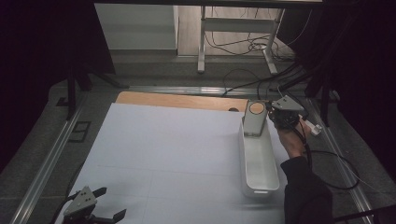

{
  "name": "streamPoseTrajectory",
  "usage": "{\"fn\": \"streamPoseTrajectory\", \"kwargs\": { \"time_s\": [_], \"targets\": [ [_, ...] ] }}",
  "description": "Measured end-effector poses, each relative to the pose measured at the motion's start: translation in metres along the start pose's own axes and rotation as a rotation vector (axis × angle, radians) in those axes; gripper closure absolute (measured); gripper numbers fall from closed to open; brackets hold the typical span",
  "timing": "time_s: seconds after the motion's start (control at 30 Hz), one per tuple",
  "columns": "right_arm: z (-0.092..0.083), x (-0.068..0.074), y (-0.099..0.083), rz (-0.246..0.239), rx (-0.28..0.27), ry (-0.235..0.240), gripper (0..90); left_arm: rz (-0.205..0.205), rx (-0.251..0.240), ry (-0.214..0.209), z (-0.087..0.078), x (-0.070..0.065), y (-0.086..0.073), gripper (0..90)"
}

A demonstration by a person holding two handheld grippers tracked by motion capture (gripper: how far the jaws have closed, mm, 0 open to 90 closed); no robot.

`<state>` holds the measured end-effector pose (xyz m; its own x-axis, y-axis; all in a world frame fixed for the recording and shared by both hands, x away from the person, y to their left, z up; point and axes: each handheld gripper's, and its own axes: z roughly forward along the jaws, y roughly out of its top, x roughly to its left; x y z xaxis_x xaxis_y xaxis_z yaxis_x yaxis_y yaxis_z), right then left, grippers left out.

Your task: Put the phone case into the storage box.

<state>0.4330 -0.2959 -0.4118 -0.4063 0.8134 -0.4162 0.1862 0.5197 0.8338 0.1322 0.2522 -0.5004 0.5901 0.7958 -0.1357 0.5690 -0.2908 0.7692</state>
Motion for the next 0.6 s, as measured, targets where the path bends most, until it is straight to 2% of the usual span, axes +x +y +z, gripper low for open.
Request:
{"fn": "streamPoseTrajectory", "kwargs": {
  "time_s": [0.27,0.47,0.53,0.6],
  "targets": [
    [0.003,0.004,-0.008,0.0,-0.012,-0.008,80.1,-0.001,0.0,0.001,0.0,0.0,0.0,0.0],
    [0.004,0.002,-0.011,0.024,-0.02,-0.008,78.9,-0.001,0.001,0.001,0.0,0.0,0.0,0.0],
    [0.004,0.003,-0.011,0.024,-0.019,-0.011,77.7,-0.001,0.001,0.001,0.0,0.0,0.0,0.0],
    [0.004,0.003,-0.01,0.032,-0.013,-0.014,71.4,0.0,0.001,0.001,0.0,0.0,0.0,0.0]
  ]
}}
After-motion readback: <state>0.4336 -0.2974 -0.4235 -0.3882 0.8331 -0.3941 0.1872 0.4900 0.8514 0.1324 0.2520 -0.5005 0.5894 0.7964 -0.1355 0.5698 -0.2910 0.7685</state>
